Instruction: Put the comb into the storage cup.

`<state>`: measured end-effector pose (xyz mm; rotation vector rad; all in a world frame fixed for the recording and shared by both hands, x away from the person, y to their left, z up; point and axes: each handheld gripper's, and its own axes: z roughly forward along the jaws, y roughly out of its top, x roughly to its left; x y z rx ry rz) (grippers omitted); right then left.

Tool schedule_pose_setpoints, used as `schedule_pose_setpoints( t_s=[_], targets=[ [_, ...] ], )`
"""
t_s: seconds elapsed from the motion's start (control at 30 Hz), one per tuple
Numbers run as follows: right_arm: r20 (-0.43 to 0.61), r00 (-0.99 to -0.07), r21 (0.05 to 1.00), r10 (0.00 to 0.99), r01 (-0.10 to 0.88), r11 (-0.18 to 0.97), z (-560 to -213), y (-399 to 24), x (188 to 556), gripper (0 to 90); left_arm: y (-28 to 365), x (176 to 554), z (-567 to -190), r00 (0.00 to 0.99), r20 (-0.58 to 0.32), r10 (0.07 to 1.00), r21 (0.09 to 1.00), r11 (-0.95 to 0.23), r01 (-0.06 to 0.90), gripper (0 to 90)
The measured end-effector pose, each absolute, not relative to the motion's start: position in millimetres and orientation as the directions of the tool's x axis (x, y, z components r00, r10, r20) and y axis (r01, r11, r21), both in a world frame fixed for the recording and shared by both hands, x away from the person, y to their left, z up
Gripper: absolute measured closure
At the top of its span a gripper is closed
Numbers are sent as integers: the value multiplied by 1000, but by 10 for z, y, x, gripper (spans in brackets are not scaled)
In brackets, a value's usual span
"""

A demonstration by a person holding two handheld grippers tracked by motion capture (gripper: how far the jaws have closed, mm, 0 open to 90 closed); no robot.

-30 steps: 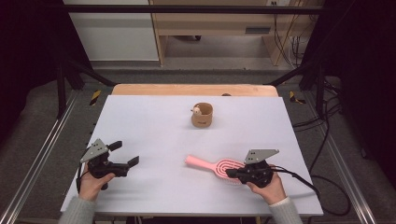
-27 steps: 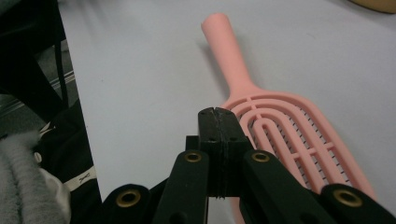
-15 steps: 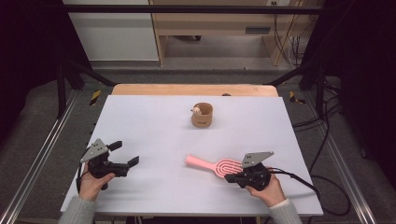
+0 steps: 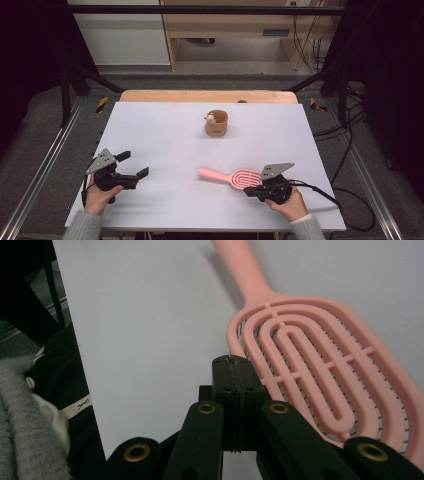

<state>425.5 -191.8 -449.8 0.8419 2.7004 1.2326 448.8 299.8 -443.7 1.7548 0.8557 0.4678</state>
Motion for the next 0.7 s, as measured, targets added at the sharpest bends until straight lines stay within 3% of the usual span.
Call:
schedule_pose_setpoints(
  t_s=[0.7],
  targets=[
    [172, -807, 701, 565, 503, 506, -4536, -2097, 4307, 898, 2995, 4488, -4437, 664, -94, 742, 933, -167, 319, 9]
  ],
)
